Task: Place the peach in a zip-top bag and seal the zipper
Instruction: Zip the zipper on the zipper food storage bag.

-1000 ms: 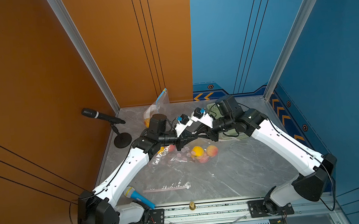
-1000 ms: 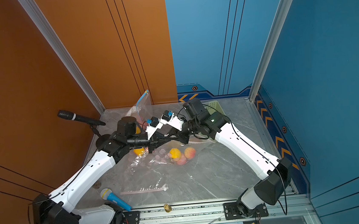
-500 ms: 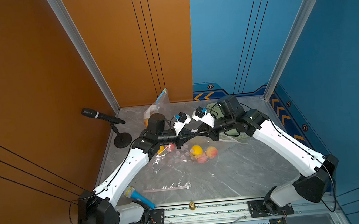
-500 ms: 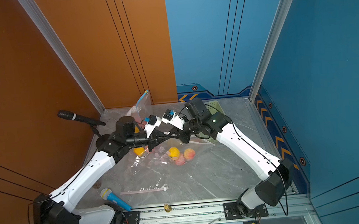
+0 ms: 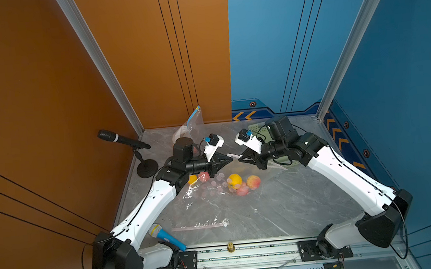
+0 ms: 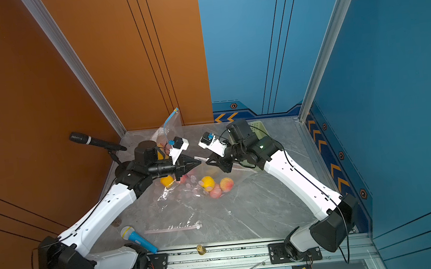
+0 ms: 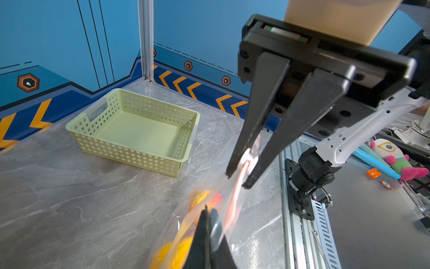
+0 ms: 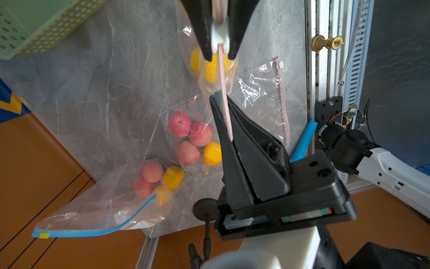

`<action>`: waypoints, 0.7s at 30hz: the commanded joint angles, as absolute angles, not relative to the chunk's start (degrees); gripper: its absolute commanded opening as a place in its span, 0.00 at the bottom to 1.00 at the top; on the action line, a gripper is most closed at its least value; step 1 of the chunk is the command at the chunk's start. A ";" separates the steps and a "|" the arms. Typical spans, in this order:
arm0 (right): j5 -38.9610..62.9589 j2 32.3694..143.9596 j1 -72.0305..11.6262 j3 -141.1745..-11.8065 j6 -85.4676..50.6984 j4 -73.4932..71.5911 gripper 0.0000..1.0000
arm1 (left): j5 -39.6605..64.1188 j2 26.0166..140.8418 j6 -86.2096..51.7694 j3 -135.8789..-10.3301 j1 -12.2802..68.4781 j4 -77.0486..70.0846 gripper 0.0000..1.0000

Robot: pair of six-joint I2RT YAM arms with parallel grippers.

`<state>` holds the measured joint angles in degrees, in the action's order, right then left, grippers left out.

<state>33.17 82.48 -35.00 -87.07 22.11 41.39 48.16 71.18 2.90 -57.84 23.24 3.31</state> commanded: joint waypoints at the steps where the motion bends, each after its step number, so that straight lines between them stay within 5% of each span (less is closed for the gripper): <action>1: 31.86 80.52 -33.69 -85.68 22.77 44.82 0.12 | 46.26 69.28 0.78 -56.07 20.96 0.84 0.00; 21: 32.20 77.51 -30.16 -79.95 21.18 44.61 0.13 | 42.12 66.80 -4.67 -52.01 16.21 -4.21 0.00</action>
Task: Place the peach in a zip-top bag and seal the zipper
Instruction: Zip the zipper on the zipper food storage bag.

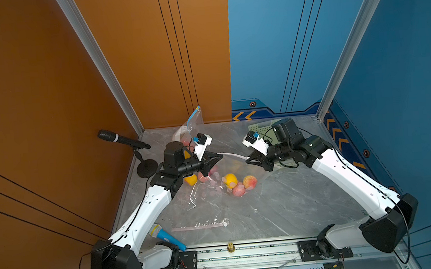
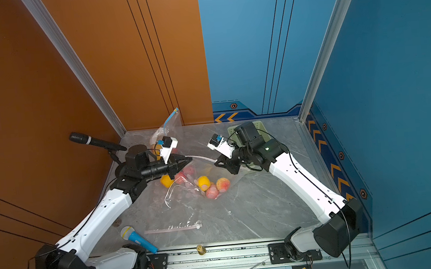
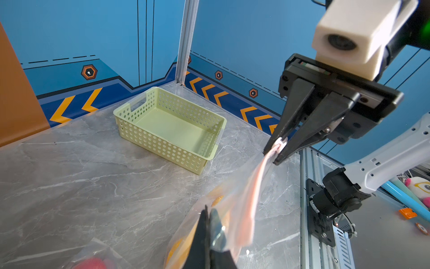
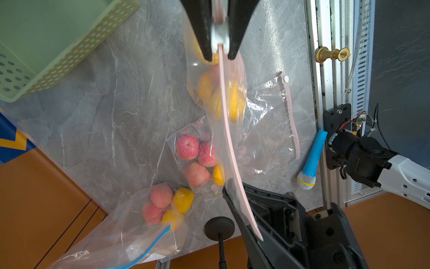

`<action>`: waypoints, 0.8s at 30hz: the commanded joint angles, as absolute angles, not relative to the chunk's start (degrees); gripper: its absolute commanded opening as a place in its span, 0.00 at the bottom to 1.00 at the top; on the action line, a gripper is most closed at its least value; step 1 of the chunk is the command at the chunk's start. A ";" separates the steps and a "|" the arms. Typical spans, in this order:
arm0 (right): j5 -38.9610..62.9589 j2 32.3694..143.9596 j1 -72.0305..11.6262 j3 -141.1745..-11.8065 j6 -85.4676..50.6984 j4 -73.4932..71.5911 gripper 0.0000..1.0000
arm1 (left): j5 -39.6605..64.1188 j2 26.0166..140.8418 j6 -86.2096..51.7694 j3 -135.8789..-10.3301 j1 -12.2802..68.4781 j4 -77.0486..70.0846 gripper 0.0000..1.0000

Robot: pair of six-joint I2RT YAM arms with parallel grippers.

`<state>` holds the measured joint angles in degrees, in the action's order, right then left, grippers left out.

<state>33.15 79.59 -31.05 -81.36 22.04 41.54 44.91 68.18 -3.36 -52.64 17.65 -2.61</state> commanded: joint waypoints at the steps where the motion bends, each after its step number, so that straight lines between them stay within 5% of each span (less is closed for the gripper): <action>1: 32.19 77.20 -30.06 -79.71 20.97 44.57 0.13 | 42.04 66.71 -4.79 -51.91 16.08 -4.22 0.00; 16: 33.30 73.56 -28.13 -75.33 19.10 41.70 0.17 | 41.76 66.39 -6.32 -50.84 14.68 -5.00 0.00; 24: 36.99 75.90 -28.56 -77.65 18.11 39.12 0.38 | 46.64 66.53 -5.19 -50.67 14.76 -5.62 0.00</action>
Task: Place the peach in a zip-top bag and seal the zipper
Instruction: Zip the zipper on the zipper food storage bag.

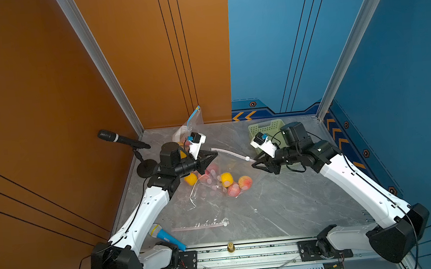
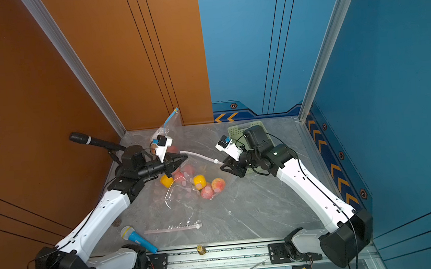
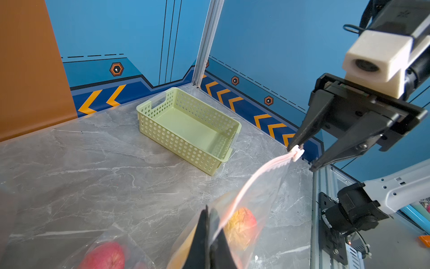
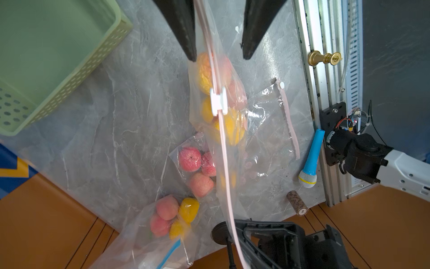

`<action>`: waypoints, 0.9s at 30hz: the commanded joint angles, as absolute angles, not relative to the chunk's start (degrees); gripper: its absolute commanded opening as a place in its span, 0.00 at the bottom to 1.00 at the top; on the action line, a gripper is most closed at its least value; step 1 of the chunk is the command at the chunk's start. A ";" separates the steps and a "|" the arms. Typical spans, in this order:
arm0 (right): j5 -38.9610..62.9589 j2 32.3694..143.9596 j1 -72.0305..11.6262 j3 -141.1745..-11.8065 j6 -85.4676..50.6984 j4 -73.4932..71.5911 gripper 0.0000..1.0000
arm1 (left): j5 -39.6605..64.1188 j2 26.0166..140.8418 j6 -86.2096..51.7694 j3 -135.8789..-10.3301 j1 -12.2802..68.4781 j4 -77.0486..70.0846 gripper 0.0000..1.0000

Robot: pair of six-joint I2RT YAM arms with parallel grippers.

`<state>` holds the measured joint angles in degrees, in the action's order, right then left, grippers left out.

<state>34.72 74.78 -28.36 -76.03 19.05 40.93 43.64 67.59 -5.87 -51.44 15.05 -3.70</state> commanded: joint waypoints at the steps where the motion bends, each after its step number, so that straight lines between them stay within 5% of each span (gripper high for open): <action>1: 37.37 76.56 -28.73 -78.12 18.02 38.50 0.38 | 47.05 66.53 -5.07 -50.63 14.86 -5.56 0.00; 27: 38.40 79.04 -29.47 -79.15 17.34 37.10 0.18 | 43.85 66.77 -5.26 -50.84 15.34 -4.52 0.00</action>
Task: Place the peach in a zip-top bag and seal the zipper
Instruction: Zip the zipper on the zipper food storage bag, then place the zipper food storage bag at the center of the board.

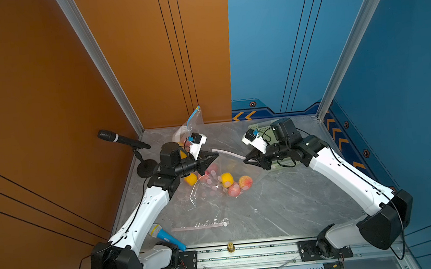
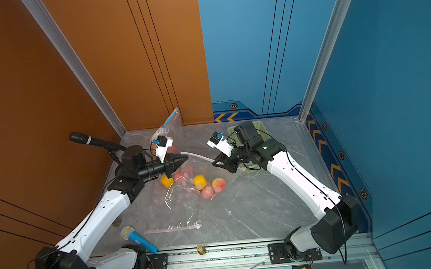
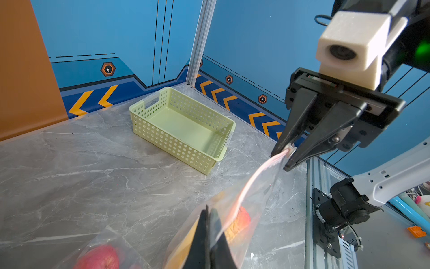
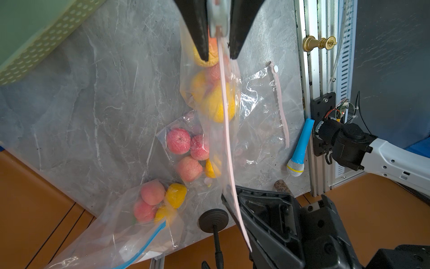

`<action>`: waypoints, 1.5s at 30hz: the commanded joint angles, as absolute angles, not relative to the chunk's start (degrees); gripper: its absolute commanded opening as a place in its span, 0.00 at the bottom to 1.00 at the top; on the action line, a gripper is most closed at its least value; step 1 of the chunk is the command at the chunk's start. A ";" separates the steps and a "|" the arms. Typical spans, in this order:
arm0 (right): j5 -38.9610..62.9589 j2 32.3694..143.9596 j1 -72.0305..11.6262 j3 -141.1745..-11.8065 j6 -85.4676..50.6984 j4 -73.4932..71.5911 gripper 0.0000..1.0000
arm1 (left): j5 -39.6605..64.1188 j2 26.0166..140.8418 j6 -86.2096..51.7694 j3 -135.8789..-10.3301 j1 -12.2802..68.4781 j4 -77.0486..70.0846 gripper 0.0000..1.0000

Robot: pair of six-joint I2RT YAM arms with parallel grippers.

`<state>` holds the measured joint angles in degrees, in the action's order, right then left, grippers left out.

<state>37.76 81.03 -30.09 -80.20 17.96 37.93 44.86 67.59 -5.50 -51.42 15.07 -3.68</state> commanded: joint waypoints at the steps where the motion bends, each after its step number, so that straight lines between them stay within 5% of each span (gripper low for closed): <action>1: 38.62 78.84 -29.29 -78.93 17.23 36.92 0.17 | 43.69 66.80 -5.34 -50.86 15.36 -4.57 0.00; 45: 31.08 61.49 -18.14 -64.42 12.38 36.65 0.10 | 38.52 66.50 -8.53 -50.78 12.94 -6.70 0.00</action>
<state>33.89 62.85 -18.94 -64.75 13.85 36.77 41.82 66.85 -7.97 -50.65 13.52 -4.23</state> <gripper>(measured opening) 0.110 0.049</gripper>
